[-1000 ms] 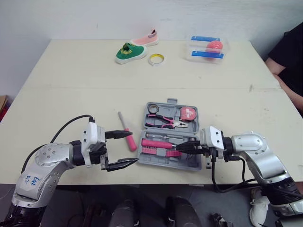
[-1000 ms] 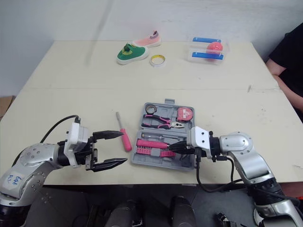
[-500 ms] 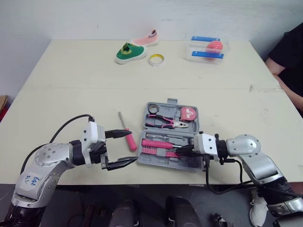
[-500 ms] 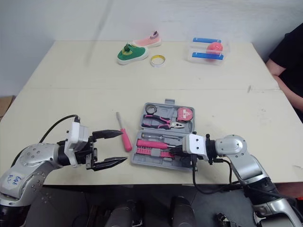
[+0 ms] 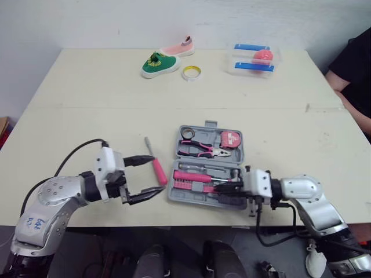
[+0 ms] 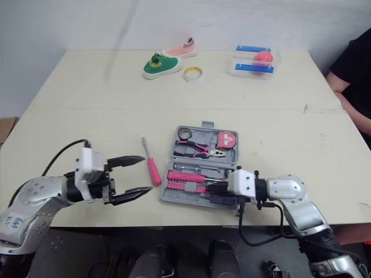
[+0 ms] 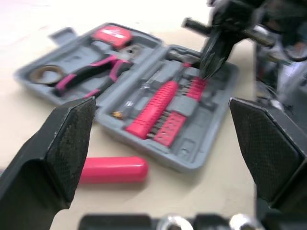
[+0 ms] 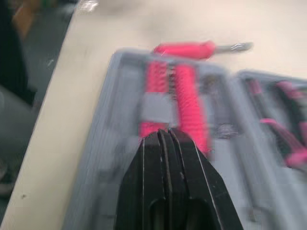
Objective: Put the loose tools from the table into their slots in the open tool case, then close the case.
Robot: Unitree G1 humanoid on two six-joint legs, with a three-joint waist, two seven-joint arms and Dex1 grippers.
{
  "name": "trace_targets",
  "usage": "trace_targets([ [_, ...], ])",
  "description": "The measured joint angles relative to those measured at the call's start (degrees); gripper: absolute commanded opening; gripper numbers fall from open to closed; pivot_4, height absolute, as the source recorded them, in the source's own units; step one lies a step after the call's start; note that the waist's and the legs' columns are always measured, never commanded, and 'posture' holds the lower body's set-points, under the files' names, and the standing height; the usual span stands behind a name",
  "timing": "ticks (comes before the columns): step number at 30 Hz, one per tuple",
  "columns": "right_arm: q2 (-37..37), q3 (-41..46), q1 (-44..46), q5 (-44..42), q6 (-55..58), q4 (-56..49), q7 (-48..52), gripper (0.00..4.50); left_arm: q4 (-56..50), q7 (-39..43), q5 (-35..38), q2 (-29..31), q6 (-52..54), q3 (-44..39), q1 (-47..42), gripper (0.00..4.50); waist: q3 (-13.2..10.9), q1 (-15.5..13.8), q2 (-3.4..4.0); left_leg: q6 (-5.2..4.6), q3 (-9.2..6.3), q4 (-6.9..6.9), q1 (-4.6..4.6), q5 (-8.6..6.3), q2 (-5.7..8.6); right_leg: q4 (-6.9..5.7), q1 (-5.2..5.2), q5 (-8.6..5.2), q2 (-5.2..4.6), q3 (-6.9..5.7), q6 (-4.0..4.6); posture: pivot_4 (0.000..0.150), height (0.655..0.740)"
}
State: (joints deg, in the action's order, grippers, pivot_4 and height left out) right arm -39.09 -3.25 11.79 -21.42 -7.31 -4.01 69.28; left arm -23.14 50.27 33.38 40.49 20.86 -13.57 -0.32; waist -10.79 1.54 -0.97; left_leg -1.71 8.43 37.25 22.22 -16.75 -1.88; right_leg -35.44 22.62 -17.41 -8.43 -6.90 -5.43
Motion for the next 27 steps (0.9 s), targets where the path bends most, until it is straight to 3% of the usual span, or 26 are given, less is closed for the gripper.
trace_targets([
  [3, -3.58, 7.04, -1.11, -4.63, 1.33, 1.57, 1.55, 0.03, 5.27, -1.94, -1.65, -0.20, -2.83, -6.76, 3.77, 4.50, -0.01, -0.12, -0.02, -0.03, -0.04, 0.00, -0.02, -0.02, -0.02, 0.00, -0.01, 0.00, -0.02, -0.02, 0.00, 0.150, 0.7400],
  [4, -4.82, 9.01, -1.09, -6.68, 3.49, 2.89, 2.33, 0.68, 7.10, -2.40, -2.47, -0.36, -4.48, -9.09, 5.06, 4.50, -0.01, -0.12, -0.02, -0.02, -0.04, 0.00, -0.02, -0.04, -0.02, 0.00, 0.00, 0.00, -0.05, -0.01, 0.01, 0.150, 0.7400],
  [5, -5.67, 10.61, -1.12, -7.53, 4.23, 4.23, 2.67, 0.89, 8.55, -2.79, -2.92, -0.49, -5.54, -10.71, 5.97, 4.50, -0.01, -0.11, -0.02, -0.02, -0.03, -0.01, -0.02, -0.07, -0.01, 0.01, 0.00, 0.00, -0.07, 0.00, 0.01, 0.150, 0.7400],
  [8, -7.32, 14.86, -0.15, -7.56, 2.00, 10.94, 3.01, 2.28, 12.47, -4.19, -4.46, -1.43, -8.70, -15.27, 8.63, 4.50, -0.01, -0.10, -0.02, 0.00, -0.03, -0.03, -0.02, -0.16, -0.01, 0.05, 0.00, 0.00, -0.08, -0.01, 0.02, 0.150, 0.7400],
  [13, -16.17, 22.21, 1.55, -0.14, -12.01, 41.20, 0.95, 4.41, 21.87, -8.38, -7.81, -2.86, -15.27, -26.64, 16.00, 4.50, -0.03, -0.05, -0.04, -0.11, 0.05, -0.10, 0.01, -0.25, 0.01, 0.31, 0.02, -0.03, -0.07, -0.07, 0.05, 0.150, 0.7400],
  [20, -18.56, 22.82, 8.41, 5.49, -22.85, 62.33, -4.67, 4.47, 23.99, -14.04, -9.79, -3.62, -15.94, -30.78, 18.51, 4.50, -0.10, 0.59, 0.09, 0.21, 0.12, -0.08, -0.04, -0.40, -0.08, 0.30, 0.01, 0.04, -0.07, 0.04, -0.03, 0.150, 0.7400],
  [24, -17.50, 23.12, 10.65, 5.04, -23.74, 62.41, -3.23, 4.47, 18.88, -16.08, -7.07, -4.98, -11.18, -30.72, 18.88, 4.50, -0.12, 0.67, 0.12, 0.29, 0.11, -0.06, -0.04, -0.36, -0.11, 0.27, 0.00, 0.05, -0.07, 0.04, -0.02, 0.150, 0.7400],
  [27, -11.66, 22.37, 11.74, 0.43, -20.16, 52.88, 2.27, 4.47, 10.37, -18.57, -3.71, -5.27, -4.13, -28.56, 17.65, 4.50, -0.12, 0.59, 0.11, 0.36, 0.08, -0.03, -0.06, -0.29, -0.17, 0.15, -0.05, 0.07, -0.03, 0.05, -0.03, 0.150, 0.7400],
])
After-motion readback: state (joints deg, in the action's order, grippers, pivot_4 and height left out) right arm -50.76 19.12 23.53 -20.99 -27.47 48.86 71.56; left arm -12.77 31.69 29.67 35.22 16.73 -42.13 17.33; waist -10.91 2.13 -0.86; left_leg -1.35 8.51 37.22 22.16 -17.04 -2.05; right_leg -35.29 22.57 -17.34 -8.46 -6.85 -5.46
